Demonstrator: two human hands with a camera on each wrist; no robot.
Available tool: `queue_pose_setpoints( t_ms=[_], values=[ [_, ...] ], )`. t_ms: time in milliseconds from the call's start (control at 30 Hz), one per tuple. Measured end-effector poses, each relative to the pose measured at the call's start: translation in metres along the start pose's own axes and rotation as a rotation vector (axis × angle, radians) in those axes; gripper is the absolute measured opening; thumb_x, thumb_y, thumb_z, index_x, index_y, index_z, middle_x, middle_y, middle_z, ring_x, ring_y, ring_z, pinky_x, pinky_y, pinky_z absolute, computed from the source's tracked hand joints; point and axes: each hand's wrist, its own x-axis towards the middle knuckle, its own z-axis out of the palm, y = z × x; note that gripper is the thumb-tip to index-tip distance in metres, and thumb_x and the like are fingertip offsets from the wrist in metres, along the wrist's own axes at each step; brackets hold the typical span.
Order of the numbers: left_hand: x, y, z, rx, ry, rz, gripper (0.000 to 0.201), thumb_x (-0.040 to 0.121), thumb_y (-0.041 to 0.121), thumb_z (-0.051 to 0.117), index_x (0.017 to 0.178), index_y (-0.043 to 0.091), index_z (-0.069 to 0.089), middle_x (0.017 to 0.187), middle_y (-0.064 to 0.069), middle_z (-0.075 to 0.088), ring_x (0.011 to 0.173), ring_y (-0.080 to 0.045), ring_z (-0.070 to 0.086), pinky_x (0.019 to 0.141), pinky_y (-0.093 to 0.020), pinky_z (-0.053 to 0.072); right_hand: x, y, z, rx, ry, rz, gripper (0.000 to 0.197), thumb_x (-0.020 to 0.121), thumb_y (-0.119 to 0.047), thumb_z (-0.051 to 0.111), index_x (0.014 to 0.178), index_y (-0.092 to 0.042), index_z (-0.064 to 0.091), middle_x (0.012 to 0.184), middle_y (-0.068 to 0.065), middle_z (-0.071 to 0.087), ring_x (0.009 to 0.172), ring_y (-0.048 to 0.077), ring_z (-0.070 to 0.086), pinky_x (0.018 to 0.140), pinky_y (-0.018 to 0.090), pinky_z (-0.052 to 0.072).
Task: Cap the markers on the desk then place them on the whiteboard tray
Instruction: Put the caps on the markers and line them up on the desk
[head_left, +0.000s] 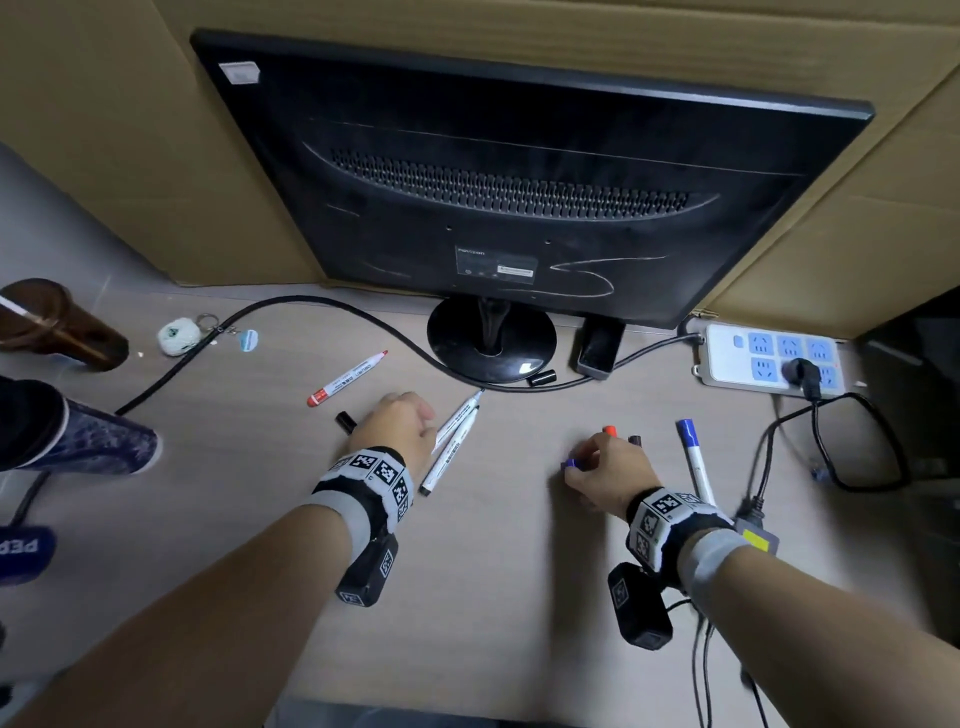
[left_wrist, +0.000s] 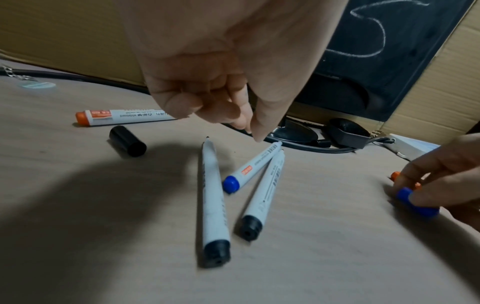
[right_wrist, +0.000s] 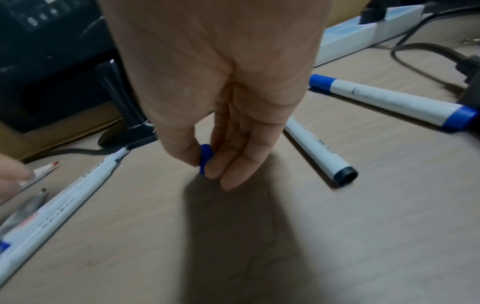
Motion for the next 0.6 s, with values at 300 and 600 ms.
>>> queue_pose_setpoints(
  t_ms=[300, 600],
  values=[
    [0.028, 0.007, 0.006, 0.17, -0.139, -0.007, 0.016, 0.086, 0.041, 0.07, 0.092, 0.026, 0.069, 0.11, 0.007, 0.058, 0.086, -0.02, 0.07, 0.071, -0.028, 0.053, -0.002, -0.026, -0.006, 0.374, -0.011, 0.008, 0.006, 0.091, -0.01, 0.067, 0.094, -0.008, 0.071, 0.068, 0.001, 0.067, 0.048, 0.022, 0.06, 0.056, 0.039, 0.062],
    [0.021, 0.004, -0.008, 0.163, -0.182, -0.005, 0.015, 0.083, 0.039, 0.064, 0.072, 0.029, 0.061, 0.07, 0.007, 0.059, 0.062, -0.022, 0.054, 0.071, -0.032, 0.06, -0.005, -0.036, -0.001, 0.381, 0.012, -0.028, 0.01, 0.087, -0.011, 0.068, 0.088, -0.016, 0.076, 0.069, 0.002, 0.071, 0.055, 0.022, 0.068, 0.062, 0.033, 0.063]
  ],
)
